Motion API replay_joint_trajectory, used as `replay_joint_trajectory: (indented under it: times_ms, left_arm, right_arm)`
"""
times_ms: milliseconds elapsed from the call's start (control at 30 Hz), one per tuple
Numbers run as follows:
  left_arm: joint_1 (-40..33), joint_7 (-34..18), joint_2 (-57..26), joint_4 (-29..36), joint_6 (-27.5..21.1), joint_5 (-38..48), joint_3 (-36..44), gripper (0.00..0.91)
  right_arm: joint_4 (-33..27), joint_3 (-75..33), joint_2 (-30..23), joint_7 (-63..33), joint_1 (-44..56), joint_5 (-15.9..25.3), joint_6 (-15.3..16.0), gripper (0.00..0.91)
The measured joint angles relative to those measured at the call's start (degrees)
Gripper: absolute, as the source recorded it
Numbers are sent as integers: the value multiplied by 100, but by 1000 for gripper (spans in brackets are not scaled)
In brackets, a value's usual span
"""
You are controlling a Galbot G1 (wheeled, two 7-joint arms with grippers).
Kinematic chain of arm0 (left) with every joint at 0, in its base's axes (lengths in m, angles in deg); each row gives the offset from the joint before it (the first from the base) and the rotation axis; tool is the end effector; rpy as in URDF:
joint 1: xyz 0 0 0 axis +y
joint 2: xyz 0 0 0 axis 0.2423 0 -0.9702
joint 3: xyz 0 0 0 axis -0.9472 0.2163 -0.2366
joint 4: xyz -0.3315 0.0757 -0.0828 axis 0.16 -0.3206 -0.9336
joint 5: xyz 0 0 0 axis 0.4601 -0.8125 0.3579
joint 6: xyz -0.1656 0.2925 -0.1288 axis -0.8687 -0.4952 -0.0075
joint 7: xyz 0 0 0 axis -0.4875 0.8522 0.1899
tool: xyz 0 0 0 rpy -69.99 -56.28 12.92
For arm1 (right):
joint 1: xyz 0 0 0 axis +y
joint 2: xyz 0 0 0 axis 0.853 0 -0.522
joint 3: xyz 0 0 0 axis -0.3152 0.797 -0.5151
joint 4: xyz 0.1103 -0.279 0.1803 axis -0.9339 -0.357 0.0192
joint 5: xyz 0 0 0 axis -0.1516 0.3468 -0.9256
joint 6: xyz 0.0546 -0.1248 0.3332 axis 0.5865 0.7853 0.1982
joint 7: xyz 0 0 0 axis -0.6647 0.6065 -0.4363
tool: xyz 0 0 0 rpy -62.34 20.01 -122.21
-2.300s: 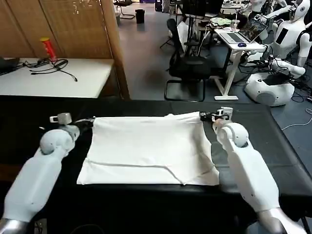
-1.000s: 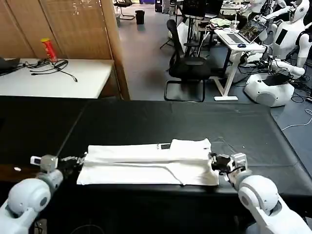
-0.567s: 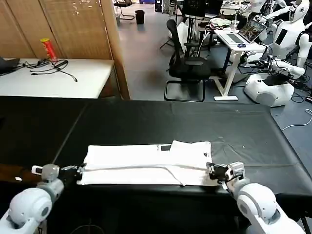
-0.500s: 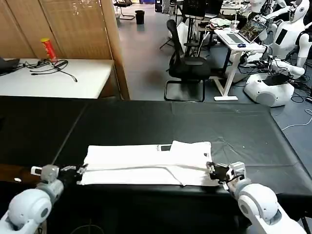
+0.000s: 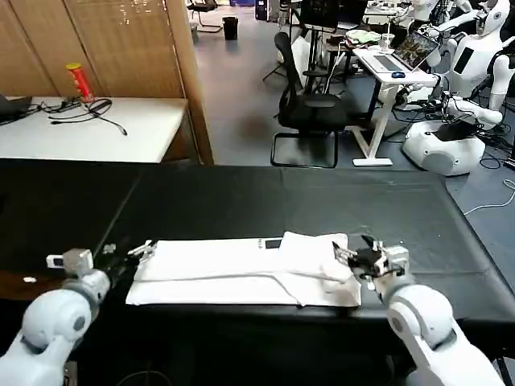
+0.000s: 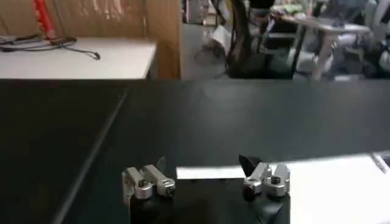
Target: Fold and organize the clothes.
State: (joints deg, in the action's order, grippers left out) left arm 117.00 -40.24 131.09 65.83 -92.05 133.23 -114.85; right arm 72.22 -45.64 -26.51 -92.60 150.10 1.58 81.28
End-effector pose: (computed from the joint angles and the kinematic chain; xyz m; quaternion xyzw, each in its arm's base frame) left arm 0.2895 0.1554 -0.2257 -0.0300 -0.9717 0.0300 0.2325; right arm 0.3305 -0.0602 -0.2391 0.0521 -0.9760 -0.0009 0.2116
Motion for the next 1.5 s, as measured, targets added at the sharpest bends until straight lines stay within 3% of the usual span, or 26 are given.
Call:
replay_joint_trajectory:
  times_ms: [167,367,433,567,700,767,800,833,900,933,1200,1467,1500]
  left_arm:
    - [-384,23,181,-528,8,41,126,878]
    - [-469,36,248,-890,-46,-9,205,878]
    - [-453,60,262,-928,-48,-11,210,722]
    - [-447,86,284,-979,-45,-18,215,634]
    - [-439,92,300,-1013,-39,-36,217,536]
    - [-426,94,312,-1016,-34,-41,217,419]
    - [-422,96,317,-1017,-33,-47,217,341]
    - [-417,99,328,-1025,-26,-61,217,156]
    - [-416,109,349,-1050,-6,-110,217,68]
    - [-420,114,360,-1071,6,-126,217,10]
    - [-580,279,514,-1275,281,-537,303,0]
    - [-999,337,709,-1653,432,-742,509,0]
    - [-1056,358,715,-1697,453,-777,534,117]
  right_arm:
    - [-546,74,-277,-25,-325,-10,-21,878]
    - [-775,72,-442,-44,-357,3,-20,878]
    - [-836,58,-466,-56,-341,12,-25,878]
    - [-918,31,-530,-91,-297,19,-35,858]
    - [-921,-18,-603,-90,-223,40,-75,692]
    - [-932,-32,-641,-82,-188,93,-126,449]
    - [-945,-39,-664,-73,-172,133,-167,273]
    - [-957,-44,-685,-71,-160,160,-196,195]
    - [-975,-54,-730,-68,-144,206,-250,78]
    - [-981,-55,-753,-66,-138,228,-285,68]
    - [-1089,-119,-960,-134,-114,522,-643,39]
    - [-1133,-170,-1143,-180,-134,557,-799,49]
    - [-1124,-185,-1143,-151,-120,556,-803,98]
